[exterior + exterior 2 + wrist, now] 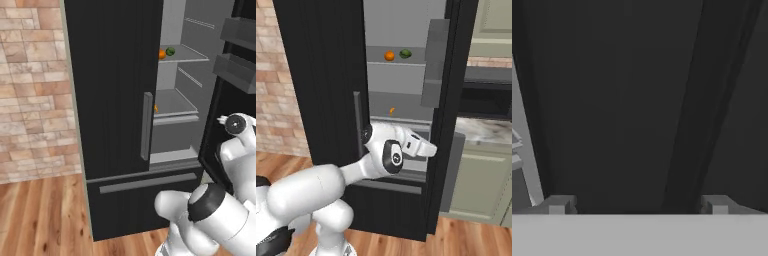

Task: Open the fridge, remove the tangerine, avocado, and shrimp, and place them on any counter.

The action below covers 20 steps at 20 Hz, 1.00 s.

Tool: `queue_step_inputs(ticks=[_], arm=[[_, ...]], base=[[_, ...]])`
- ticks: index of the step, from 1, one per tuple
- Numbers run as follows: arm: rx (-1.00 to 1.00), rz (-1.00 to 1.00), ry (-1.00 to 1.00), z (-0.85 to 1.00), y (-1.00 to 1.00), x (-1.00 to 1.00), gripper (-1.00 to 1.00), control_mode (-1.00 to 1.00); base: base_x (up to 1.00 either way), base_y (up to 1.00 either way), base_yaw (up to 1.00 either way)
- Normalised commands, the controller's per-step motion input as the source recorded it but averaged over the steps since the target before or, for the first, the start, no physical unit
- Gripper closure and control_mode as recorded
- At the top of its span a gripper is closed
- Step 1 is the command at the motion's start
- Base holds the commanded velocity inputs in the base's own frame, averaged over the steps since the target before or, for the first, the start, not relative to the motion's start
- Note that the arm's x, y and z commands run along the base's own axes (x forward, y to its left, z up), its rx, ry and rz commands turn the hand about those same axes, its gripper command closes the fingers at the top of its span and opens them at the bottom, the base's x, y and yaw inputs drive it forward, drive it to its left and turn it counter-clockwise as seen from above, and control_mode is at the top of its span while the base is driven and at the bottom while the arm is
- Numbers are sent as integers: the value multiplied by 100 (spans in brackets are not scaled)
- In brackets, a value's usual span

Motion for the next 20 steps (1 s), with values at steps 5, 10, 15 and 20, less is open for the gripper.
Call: queue_step_inputs(ticks=[5, 10, 15, 20], arm=[[9, 21, 9, 49, 96, -63, -100, -100], [16, 29, 23, 72, 100, -8, -100, -100], [18, 24, 9, 98, 98, -4, -100, -100], [13, 19, 7, 100, 72, -19, -100, -100]], base=[[0, 0, 0], [0, 0, 0], [0, 0, 0], [0, 0, 0]])
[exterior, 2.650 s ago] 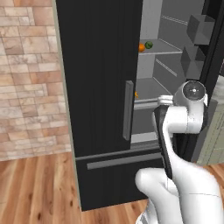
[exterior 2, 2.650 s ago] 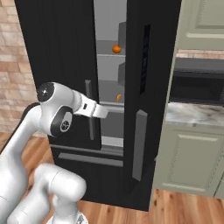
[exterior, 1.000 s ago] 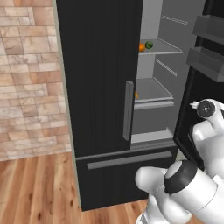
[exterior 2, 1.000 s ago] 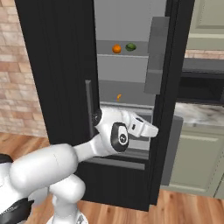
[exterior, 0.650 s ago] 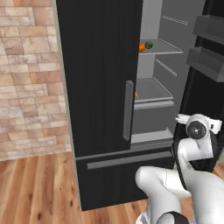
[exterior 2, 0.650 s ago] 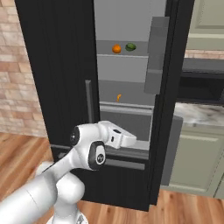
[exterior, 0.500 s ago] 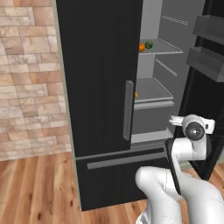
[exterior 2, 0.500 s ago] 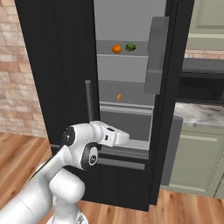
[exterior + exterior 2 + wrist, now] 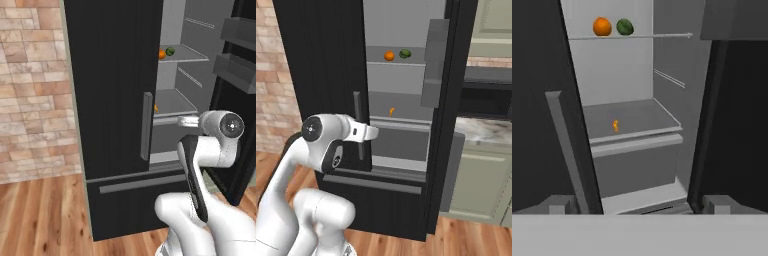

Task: Open the fridge, remove the tangerine, avocado, and shrimp, and place them on any counter.

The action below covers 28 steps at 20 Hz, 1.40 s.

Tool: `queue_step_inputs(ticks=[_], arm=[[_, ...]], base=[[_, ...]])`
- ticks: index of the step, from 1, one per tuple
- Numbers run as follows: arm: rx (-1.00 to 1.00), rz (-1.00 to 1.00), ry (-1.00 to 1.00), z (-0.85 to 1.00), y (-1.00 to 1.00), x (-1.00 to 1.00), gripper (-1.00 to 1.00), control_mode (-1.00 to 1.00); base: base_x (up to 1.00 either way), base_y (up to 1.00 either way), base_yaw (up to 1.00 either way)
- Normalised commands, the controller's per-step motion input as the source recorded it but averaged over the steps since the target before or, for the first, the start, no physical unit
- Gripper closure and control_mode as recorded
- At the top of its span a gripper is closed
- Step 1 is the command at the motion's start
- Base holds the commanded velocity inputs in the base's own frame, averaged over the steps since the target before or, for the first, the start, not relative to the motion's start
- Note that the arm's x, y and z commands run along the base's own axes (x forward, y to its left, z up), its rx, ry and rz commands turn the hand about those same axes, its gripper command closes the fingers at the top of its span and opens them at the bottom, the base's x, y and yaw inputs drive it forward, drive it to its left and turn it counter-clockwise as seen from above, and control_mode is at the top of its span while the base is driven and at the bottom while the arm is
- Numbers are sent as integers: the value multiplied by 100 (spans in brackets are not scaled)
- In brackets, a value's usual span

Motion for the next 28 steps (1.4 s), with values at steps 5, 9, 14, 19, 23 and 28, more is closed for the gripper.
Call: queue_step_inputs(ticks=[5, 9, 14, 19, 23, 28], arm=[[22, 19, 28, 91, 79, -3, -100, -100], [15, 19, 20, 20, 76, -14, -100, -100], [4, 7, 0, -3, 57, -20, -100, -100], [-1, 0, 2, -13, 1, 11, -100, -100], [-4, 0, -2, -24, -5, 31, -100, -100], [-4, 0, 0, -12, -8, 54, -100, -100]], base=[[0, 0, 0], [0, 0, 0], [0, 0, 0], [0, 0, 0], [0, 0, 0], [0, 0, 0]])
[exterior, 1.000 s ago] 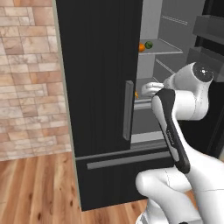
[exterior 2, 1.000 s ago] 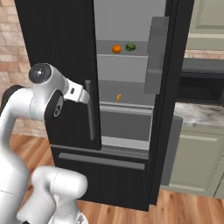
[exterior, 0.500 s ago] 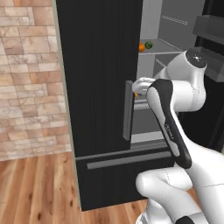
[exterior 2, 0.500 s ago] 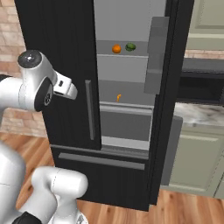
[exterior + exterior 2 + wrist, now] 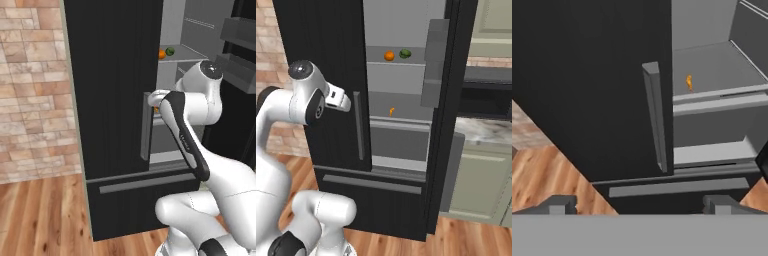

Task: Open the fridge, remove the tangerine, avocado, and shrimp, and place them on any counter.

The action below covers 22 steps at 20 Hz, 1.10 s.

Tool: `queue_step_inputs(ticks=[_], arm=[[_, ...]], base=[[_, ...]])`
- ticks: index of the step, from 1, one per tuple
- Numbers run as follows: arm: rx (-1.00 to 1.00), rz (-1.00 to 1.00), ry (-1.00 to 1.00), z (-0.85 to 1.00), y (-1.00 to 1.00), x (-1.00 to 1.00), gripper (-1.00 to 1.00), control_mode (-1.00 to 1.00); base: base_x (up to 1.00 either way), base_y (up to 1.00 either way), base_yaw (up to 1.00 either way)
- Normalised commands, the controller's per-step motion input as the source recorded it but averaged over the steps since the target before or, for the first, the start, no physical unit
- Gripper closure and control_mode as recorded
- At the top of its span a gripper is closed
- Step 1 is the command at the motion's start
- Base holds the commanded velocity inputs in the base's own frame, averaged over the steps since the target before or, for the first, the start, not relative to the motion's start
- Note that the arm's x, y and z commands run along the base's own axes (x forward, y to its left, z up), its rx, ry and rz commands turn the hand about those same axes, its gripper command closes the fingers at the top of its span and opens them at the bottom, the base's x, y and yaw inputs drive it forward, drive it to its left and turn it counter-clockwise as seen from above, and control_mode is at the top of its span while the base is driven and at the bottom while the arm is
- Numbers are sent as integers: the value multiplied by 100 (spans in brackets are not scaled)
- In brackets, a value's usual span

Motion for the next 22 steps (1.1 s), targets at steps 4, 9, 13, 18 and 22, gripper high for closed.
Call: queue_step_inputs(ticks=[4, 9, 13, 18, 22], arm=[[-5, 0, 0, -14, -6, 58, -100, -100], [-7, 0, 0, -29, -6, 45, -100, -100], [-1, 0, 0, -39, -17, 39, -100, -100], [0, 0, -3, -33, -15, 31, -100, -100], [0, 0, -5, -10, -1, 27, -100, -100]], base=[[0, 0, 0], [0, 0, 0], [0, 0, 0], [0, 0, 0], [0, 0, 0]])
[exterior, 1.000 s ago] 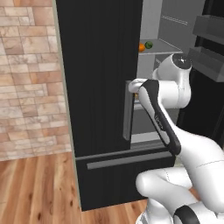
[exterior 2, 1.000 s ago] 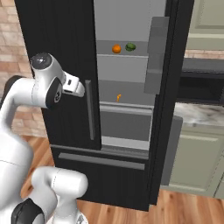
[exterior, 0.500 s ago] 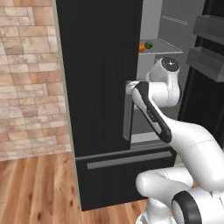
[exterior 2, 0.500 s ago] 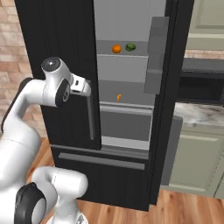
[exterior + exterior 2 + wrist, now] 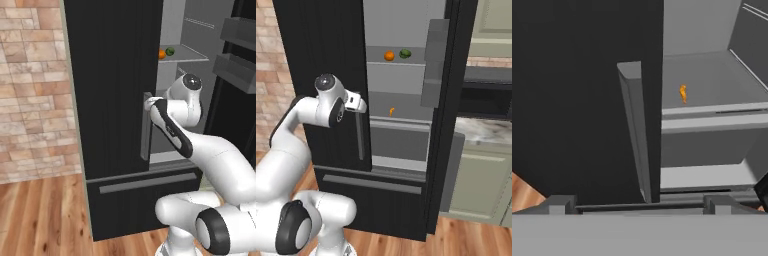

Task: Open the fridge, remove the tangerine, avocado, and shrimp, and place them on any counter.

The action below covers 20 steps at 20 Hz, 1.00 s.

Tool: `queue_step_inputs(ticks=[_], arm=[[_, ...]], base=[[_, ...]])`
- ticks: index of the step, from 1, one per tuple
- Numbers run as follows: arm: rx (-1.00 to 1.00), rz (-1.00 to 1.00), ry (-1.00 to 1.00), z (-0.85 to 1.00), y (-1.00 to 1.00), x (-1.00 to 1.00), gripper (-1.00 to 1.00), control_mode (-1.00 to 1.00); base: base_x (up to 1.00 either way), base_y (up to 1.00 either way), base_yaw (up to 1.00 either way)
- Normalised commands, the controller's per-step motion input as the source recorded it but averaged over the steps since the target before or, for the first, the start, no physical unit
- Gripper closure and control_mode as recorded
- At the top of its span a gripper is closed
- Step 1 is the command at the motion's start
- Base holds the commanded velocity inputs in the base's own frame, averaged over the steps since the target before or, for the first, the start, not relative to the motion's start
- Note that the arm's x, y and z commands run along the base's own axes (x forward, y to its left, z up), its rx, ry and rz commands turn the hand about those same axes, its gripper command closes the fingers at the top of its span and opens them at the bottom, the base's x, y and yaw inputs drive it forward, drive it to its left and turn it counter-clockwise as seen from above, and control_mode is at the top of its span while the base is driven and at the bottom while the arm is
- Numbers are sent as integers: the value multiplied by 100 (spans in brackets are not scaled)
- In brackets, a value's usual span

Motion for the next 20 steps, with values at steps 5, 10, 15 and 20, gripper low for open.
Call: queue_step_inputs(ticks=[5, 10, 15, 20], arm=[[0, 0, -3, 0, 5, 35, -100, -100], [0, 0, 0, 0, 0, 51, -100, -100], [0, 0, 0, 0, 0, 61, -100, -100], [0, 0, 0, -14, 0, 48, -100, -100]], base=[[0, 0, 0], [0, 0, 0], [0, 0, 0], [0, 0, 0]])
